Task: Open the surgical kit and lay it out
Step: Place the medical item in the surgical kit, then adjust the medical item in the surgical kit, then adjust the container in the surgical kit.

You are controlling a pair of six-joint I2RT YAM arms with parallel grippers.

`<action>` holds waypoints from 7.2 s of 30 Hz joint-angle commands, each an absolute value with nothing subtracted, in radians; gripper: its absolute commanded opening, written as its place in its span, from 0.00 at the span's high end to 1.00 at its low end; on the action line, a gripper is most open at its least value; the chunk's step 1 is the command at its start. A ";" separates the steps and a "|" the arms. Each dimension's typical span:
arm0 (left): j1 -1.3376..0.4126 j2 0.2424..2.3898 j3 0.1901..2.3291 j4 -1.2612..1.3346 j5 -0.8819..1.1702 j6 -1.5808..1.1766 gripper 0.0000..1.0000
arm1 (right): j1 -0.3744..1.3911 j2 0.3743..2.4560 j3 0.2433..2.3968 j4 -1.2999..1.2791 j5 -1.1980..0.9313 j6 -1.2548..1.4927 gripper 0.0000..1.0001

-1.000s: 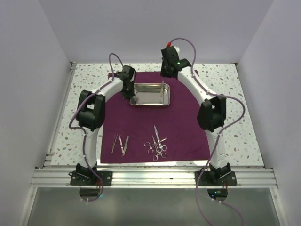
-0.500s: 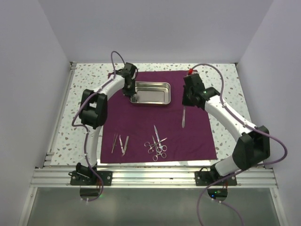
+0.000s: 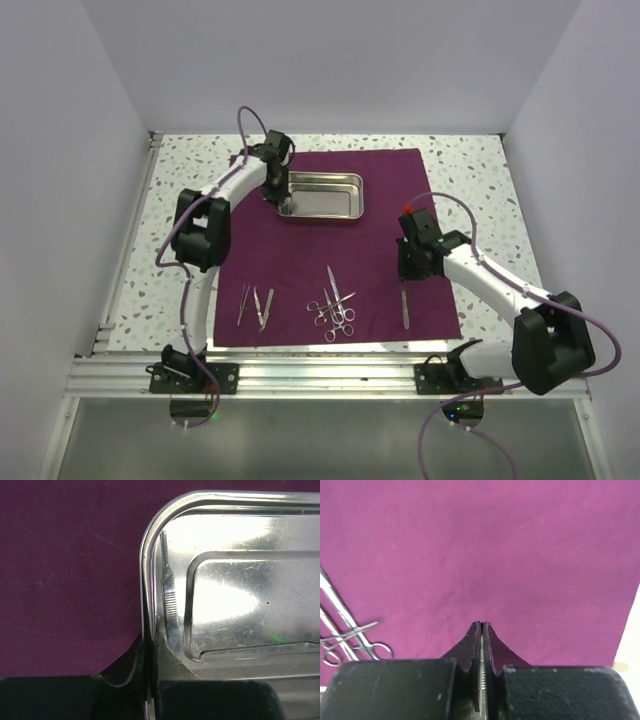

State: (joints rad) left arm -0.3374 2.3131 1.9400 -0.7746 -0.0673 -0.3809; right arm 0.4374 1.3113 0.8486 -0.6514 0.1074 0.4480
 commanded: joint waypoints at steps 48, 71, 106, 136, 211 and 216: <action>-0.342 2.181 1.786 -0.773 -0.137 -0.419 1.00 | 0.744 1.460 0.913 -0.609 -0.023 0.692 1.00; -0.333 2.160 1.775 -0.770 -0.146 -0.376 1.00 | 0.821 1.716 1.006 -0.517 -0.008 0.686 1.00; -0.324 2.157 1.766 -0.747 -0.118 -0.370 1.00 | 0.835 1.759 1.177 -0.710 0.057 0.621 1.00; -0.295 2.163 1.741 -0.736 -0.127 -0.328 1.00 | 0.850 2.010 1.545 -0.793 0.061 0.568 1.00; -0.406 2.065 1.749 -0.865 -0.094 -0.416 1.00 | 0.667 2.353 2.247 -0.925 0.112 0.448 0.25; -0.446 2.049 1.767 -0.857 -0.113 -0.426 1.00 | 0.666 2.350 2.234 -0.911 0.107 0.468 0.25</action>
